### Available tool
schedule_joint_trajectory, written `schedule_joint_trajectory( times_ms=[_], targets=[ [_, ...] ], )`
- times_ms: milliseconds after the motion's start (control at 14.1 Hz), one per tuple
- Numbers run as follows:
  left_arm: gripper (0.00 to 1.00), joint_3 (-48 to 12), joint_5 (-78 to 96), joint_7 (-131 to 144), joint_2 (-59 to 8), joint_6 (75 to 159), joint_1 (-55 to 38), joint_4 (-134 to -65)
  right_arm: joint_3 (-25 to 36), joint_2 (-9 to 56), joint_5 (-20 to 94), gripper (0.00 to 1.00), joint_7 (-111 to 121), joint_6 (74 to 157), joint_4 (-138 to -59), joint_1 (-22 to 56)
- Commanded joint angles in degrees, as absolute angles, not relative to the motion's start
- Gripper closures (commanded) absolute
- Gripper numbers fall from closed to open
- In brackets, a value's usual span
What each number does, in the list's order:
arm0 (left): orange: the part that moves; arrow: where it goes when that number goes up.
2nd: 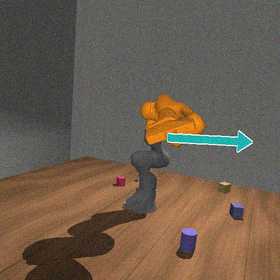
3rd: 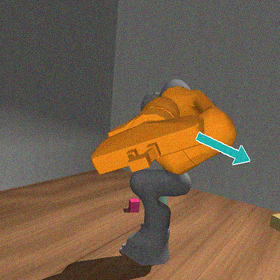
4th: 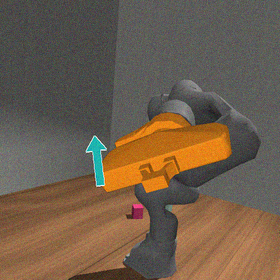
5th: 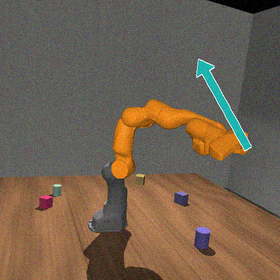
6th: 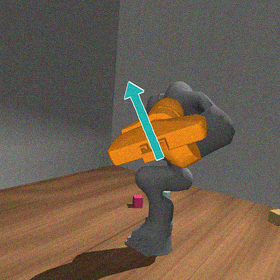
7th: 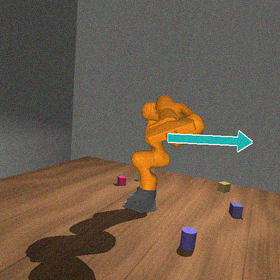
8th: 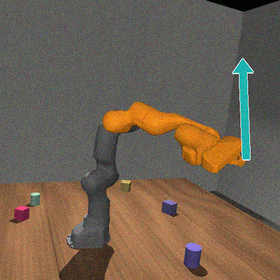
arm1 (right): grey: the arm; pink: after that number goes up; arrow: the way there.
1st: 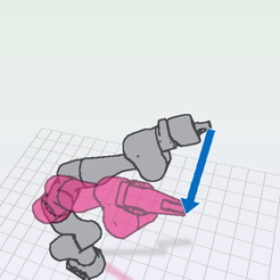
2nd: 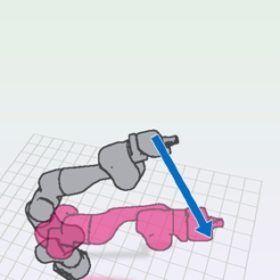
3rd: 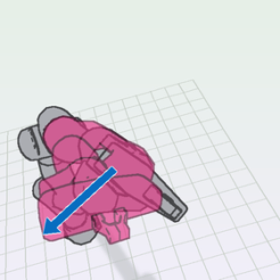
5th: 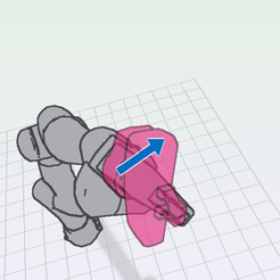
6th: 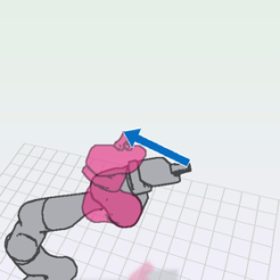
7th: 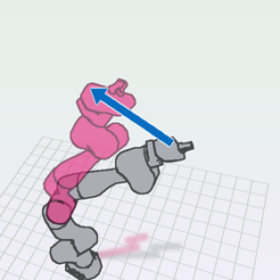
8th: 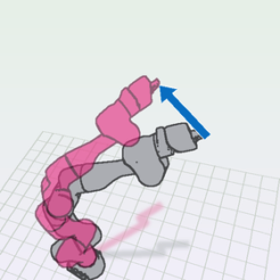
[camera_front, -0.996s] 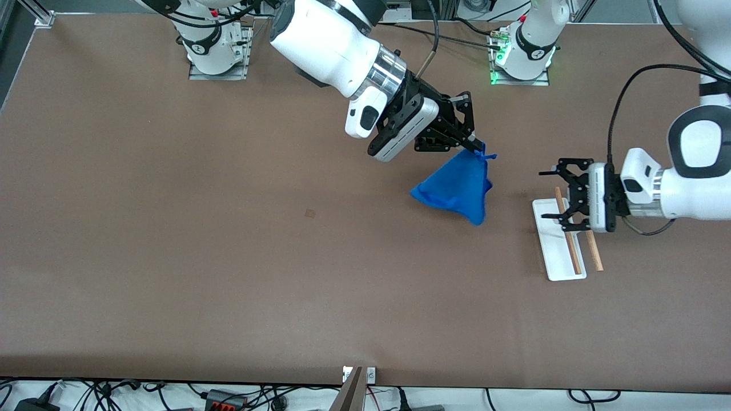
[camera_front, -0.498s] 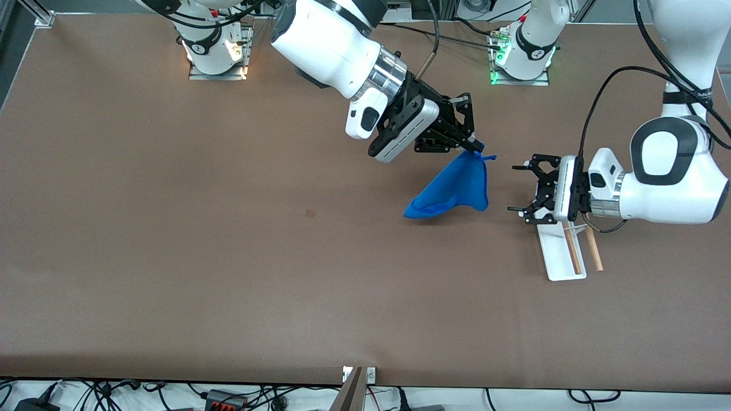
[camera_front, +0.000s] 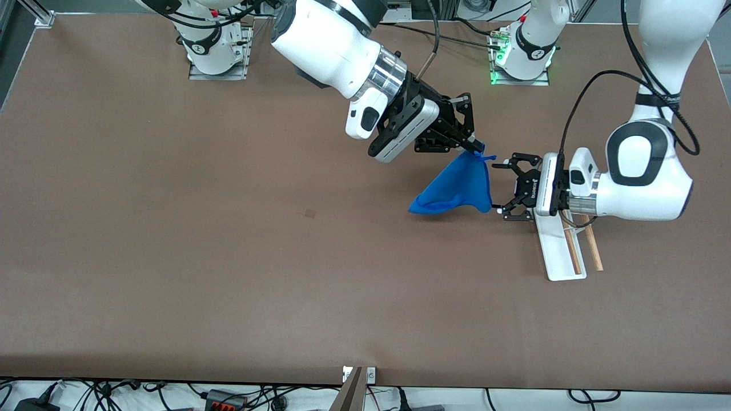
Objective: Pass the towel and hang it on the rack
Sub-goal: 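Grasp the hanging towel with the left gripper while the right gripper holds, then open the right gripper and withdraw it while the left gripper holds towel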
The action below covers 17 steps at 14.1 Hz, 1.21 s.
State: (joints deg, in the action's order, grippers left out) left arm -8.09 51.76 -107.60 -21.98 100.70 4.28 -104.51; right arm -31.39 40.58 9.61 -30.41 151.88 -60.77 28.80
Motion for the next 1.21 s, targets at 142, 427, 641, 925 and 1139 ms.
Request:
schedule_joint_trajectory(
  times_ms=[142, 427, 641, 925, 1139],
  targets=[
    [0.00, -12.4, 58.5, -109.8, -20.2, 108.2, 4.7, -108.6, -31.3, 40.3, 8.9, 1.00, -31.0, 152.7, -60.9, 29.1],
    [0.30, -13.8, 60.6, -109.8, -20.2, 109.5, 4.7, -109.3, -31.3, 40.3, 8.9, 1.00, -30.9, 152.6, -60.9, 29.1],
    [0.69, -14.2, 61.9, -109.8, -20.1, 110.4, 4.5, -109.3, -31.3, 40.3, 8.9, 1.00, -30.8, 152.7, -60.9, 29.1],
    [1.00, -15.7, 62.8, -108.9, -19.3, 113.8, 4.5, -109.4, -31.3, 40.3, 8.9, 1.00, -30.7, 152.7, -60.9, 29.1],
    [1.00, -15.9, 62.7, -105.8, -18.9, 114.4, 4.6, -109.1, -31.3, 40.3, 8.9, 1.00, -30.5, 152.7, -62.0, 29.1]
  ],
)
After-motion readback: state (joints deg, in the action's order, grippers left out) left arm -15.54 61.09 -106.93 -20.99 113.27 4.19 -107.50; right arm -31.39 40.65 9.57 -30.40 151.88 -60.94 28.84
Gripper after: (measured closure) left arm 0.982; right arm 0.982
